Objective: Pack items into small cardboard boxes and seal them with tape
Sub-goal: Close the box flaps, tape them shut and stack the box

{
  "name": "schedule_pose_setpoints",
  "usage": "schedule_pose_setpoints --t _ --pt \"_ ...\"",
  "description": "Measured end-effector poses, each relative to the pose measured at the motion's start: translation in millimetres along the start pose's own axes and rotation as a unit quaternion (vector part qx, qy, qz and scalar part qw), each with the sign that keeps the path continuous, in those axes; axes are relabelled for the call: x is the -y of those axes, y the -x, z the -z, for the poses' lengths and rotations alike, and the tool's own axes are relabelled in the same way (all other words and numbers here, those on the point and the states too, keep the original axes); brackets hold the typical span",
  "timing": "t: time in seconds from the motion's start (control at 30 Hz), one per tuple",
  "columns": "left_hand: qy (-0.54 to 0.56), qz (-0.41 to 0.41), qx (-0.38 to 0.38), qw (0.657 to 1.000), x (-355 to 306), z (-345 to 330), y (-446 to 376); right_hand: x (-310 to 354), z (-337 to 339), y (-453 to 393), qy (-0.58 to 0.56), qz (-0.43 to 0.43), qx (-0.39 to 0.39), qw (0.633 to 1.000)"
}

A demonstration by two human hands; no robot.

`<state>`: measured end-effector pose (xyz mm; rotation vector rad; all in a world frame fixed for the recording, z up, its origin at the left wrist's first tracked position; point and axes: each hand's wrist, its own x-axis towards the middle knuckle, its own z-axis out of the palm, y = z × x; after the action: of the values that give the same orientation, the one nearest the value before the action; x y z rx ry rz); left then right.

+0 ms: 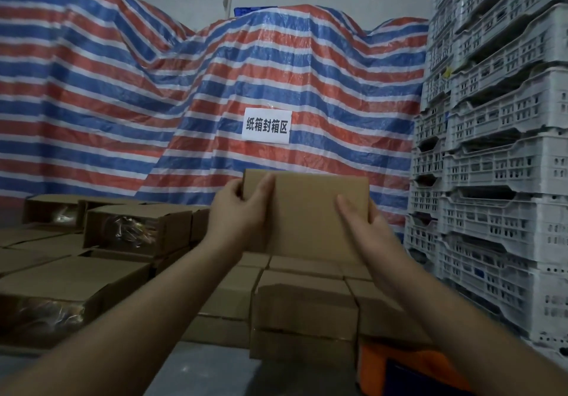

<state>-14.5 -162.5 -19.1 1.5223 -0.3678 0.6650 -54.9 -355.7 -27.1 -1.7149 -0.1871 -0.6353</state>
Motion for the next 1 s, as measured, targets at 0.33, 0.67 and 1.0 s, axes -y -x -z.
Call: schedule_pose_setpoints --t 0.33,0.67,1.0 --pt "-0.035 0.034 0.194 0.98 76.6 -88.1 -159.3 -59.8 26.1 -207.1 -0.025 -0.15 -0.02 0.988" --pt "-0.158 0.056 0.23 0.959 160.2 -153.5 -227.8 -149.4 26.5 -294.7 0.009 -0.301 0.012 0.954" --pt "-0.436 0.073 0.238 0.865 191.7 -170.2 -244.6 -192.6 23.8 -333.8 0.034 -0.403 0.087 0.911"
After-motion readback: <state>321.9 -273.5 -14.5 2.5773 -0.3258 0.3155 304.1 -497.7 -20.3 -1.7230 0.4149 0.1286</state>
